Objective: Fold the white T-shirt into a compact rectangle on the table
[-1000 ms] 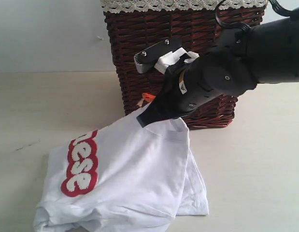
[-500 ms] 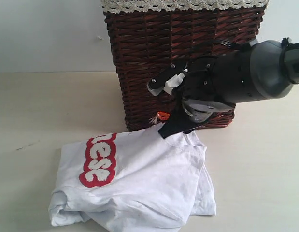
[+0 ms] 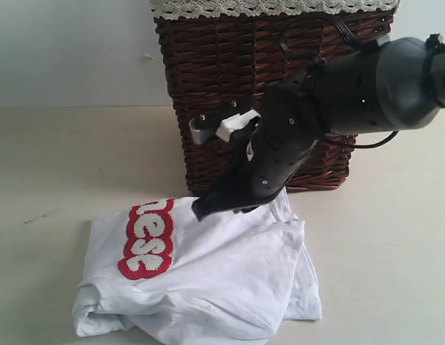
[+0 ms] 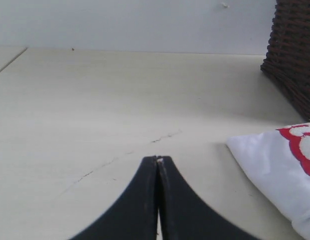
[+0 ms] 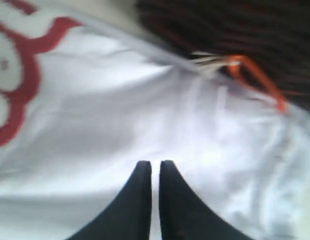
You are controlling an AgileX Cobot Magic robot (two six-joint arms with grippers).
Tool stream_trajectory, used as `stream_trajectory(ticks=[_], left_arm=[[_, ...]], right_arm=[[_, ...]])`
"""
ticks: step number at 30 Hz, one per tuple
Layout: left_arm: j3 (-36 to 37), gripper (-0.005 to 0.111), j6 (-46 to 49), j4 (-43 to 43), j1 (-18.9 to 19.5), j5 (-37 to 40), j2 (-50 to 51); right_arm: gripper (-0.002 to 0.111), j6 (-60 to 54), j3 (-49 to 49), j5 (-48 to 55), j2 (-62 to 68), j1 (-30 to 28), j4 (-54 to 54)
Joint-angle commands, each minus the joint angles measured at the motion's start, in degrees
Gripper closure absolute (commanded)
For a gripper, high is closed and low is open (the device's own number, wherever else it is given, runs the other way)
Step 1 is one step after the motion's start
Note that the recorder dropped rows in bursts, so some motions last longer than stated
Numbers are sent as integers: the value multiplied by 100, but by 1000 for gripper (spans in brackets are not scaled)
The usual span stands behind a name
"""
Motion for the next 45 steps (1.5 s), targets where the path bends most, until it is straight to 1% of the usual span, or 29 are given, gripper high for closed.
stream_trajectory(ticks=[1, 4, 6, 10, 13, 19, 22, 25, 29, 33, 36, 39, 45], left_arm=[[2, 107, -1, -68, 11, -35, -31], [2, 107, -1, -68, 11, -35, -31], [2, 107, -1, -68, 11, -35, -31], [2, 107, -1, -68, 11, -35, -31], [2, 107, -1, -68, 11, -35, -31], [2, 107, -1, -68, 11, -35, -31], [2, 107, -1, -68, 11, -35, -31], [2, 107, -1, -68, 11, -35, -31], [2, 107, -1, -68, 11, -35, -31], [2, 107, -1, -68, 11, -35, -31], [2, 107, -1, -68, 11, -35, -31], [2, 107, -1, -68, 11, -35, -31], [2, 107, -1, -68, 11, -35, -31]], right_arm=[[108, -2102, 268, -57, 296, 226, 2061], [108, -2164, 307, 236, 674, 433, 2085], [108, -2164, 307, 253, 884, 515, 2084], [108, -2164, 286, 253, 988, 537, 2084], [108, -2164, 286, 227, 772, 537, 2063], [108, -2221, 286, 213, -143, 599, 2141], [108, -2300, 286, 162, -449, 912, 2246], [108, -2291, 286, -80, -433, 1390, 2260], [108, -2116, 286, -466, 60, 1792, 2302], [108, -2140, 286, -481, 600, 2004, 2441], [108, -2140, 286, -394, 800, 2038, 2467], [108, -2140, 286, -345, 717, 2038, 2467], [108, -2140, 286, -345, -207, 2038, 2305]])
